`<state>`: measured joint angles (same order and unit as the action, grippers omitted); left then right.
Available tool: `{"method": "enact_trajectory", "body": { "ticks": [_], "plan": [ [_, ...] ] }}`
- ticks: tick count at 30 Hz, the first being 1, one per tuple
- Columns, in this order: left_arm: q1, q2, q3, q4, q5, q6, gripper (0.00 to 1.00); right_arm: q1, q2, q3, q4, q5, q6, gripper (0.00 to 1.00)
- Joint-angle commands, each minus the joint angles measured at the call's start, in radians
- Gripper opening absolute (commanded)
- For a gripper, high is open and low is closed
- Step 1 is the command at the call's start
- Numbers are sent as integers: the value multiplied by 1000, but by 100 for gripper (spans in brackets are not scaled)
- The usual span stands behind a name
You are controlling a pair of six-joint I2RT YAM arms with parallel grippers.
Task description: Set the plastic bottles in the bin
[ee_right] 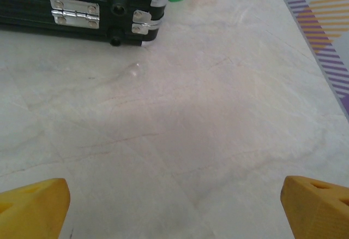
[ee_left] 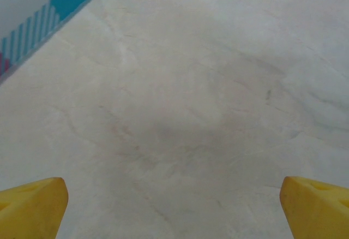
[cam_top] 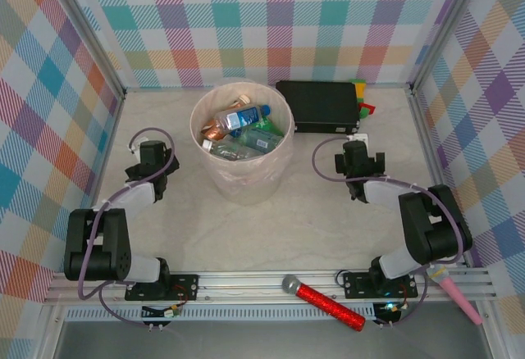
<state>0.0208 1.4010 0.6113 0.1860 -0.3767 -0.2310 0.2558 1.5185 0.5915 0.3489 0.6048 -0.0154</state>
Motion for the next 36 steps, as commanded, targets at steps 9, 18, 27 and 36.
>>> {"method": "enact_trajectory", "body": {
  "ticks": [9, 18, 27, 36],
  "plan": [
    [-40, 94, -137, 476, 188, 166, 99, -147, -46, -196, 468, -275, 36, 99],
    [-130, 177, -212, 695, 146, 258, 100, -193, 31, -235, 609, -435, 26, 99],
    [-115, 176, -208, 687, 168, 249, 100, -202, 15, -203, 519, -440, 43, 99],
    [-115, 177, -208, 687, 169, 249, 99, -204, 16, -202, 522, -440, 43, 99]
  ]
}}
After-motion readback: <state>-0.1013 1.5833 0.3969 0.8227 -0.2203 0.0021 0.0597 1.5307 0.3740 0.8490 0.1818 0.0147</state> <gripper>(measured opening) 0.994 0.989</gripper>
